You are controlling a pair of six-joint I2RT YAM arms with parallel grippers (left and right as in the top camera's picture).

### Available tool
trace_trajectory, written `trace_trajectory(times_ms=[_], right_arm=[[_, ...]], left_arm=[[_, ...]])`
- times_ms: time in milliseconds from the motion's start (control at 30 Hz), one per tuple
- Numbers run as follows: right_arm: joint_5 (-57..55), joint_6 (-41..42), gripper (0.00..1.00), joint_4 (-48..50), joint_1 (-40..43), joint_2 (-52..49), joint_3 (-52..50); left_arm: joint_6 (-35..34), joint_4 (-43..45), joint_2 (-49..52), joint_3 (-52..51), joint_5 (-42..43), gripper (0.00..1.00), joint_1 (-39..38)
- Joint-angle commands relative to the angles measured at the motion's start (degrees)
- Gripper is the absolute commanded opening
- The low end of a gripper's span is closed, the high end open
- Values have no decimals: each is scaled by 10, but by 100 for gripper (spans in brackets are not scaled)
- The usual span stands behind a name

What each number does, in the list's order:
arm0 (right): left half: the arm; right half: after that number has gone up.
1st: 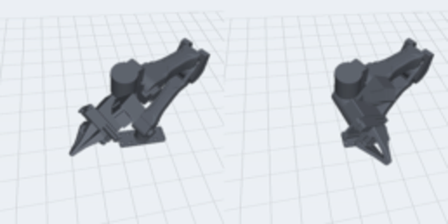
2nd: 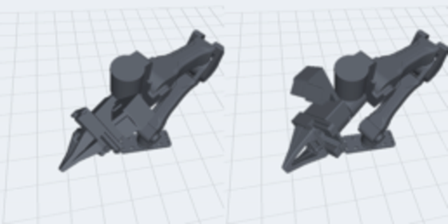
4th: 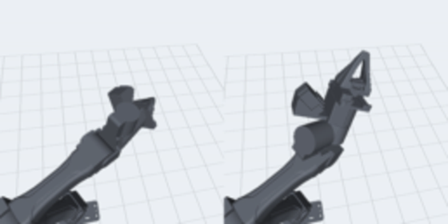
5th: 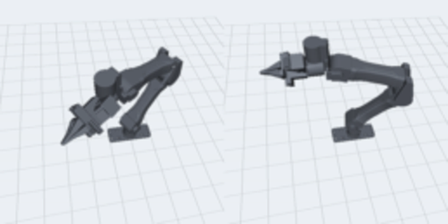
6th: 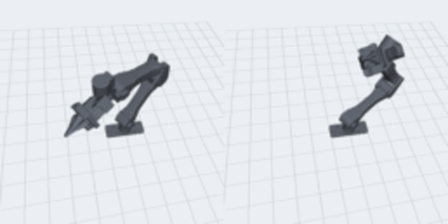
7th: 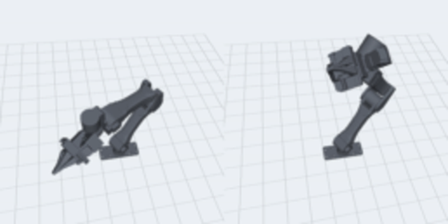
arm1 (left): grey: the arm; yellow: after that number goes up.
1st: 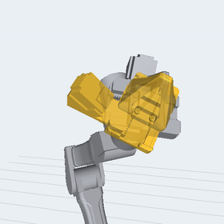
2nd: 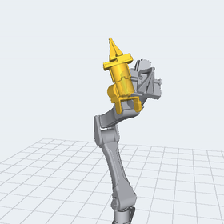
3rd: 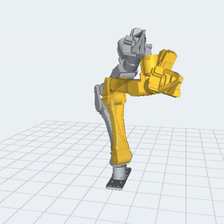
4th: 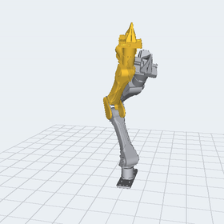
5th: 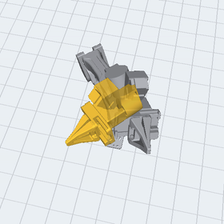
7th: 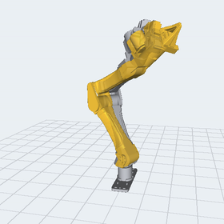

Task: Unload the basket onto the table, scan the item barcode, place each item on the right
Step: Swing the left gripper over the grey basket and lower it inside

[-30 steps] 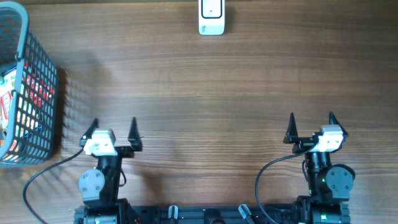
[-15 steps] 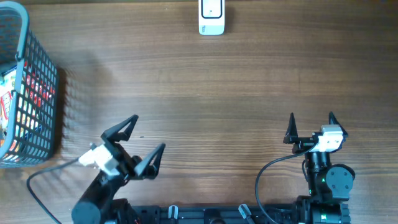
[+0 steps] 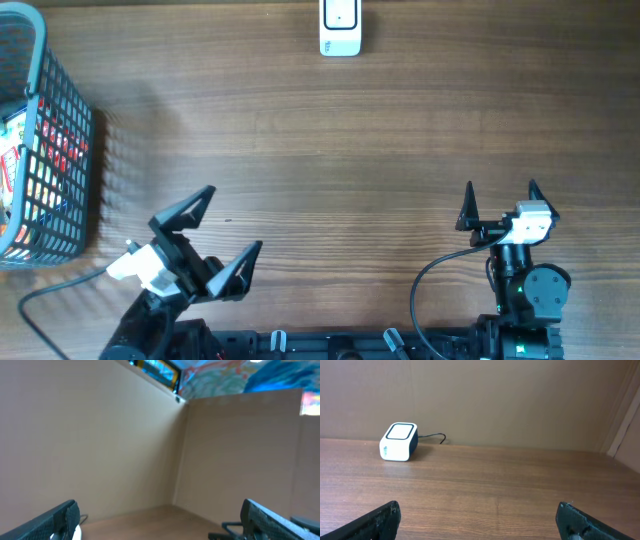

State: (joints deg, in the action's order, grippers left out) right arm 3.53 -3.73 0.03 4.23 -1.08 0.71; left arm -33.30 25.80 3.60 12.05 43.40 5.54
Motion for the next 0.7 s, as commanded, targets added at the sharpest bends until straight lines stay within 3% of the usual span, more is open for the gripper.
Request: trace_trajectory(times_ms=[0,167,267,333,467,533,667], right_arm=[[-5,9,100,1,3,7,-4],[-5,9,100,1,3,7,-4],[-5,9,100,1,3,7,-4],[-5,9,100,1,3,7,-4],[-5,9,100,1,3,7,-4],[-5,9,100,1,3,7,-4],[-5,9,100,1,3,7,-4]], left_arm=[[69,-91,59,112,-40,100,20],[172,-411,206,334,-51,100,42],[200,-536,288,433,9,100,42],[200,-574,330,474,47,100,42],[190,-553,365,502,39,100,42],[171,-574,389,534,3,100,42],[162,-715,476,668,-136,100,42]])
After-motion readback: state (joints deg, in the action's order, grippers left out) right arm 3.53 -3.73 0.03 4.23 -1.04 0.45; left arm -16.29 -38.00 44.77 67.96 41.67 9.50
